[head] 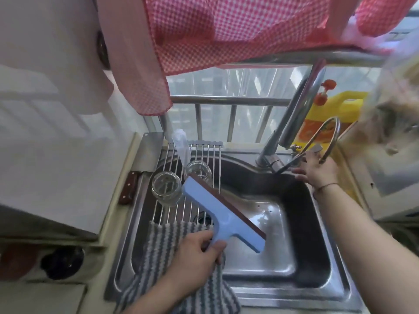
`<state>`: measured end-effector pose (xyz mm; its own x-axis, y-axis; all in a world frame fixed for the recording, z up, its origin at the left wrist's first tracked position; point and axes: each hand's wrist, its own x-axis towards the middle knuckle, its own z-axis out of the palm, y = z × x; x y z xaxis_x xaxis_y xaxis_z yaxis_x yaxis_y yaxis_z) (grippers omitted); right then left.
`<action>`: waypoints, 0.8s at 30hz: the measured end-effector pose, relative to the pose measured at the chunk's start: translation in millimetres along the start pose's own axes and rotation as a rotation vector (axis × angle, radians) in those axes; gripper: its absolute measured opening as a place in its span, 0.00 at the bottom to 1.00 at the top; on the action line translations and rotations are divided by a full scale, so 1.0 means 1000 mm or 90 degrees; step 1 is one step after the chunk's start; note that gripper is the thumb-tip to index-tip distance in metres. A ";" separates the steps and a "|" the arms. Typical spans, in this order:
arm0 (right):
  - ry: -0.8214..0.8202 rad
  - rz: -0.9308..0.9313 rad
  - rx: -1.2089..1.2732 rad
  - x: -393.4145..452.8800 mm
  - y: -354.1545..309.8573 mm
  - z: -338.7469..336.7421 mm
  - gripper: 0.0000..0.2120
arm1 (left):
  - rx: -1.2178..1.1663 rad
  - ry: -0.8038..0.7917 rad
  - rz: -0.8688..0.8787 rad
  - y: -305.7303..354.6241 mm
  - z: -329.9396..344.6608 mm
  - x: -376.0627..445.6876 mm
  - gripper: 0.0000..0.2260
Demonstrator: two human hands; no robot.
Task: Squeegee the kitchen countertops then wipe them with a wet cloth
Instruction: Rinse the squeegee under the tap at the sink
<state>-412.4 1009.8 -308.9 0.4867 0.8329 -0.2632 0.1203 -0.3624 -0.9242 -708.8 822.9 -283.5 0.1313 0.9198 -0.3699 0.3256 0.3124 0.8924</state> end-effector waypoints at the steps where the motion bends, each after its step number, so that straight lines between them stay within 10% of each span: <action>1: 0.008 -0.001 0.001 0.006 0.000 0.005 0.13 | 0.001 0.000 -0.006 0.003 0.004 0.000 0.15; 24: 0.010 -0.021 0.025 0.012 0.004 -0.016 0.04 | -0.207 -0.016 -0.126 0.050 0.057 -0.027 0.12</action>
<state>-392.2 1012.1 -311.6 0.4967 0.8375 -0.2278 0.1028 -0.3174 -0.9427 -642.9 799.7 -243.6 0.1207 0.8293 -0.5456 0.0327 0.5460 0.8372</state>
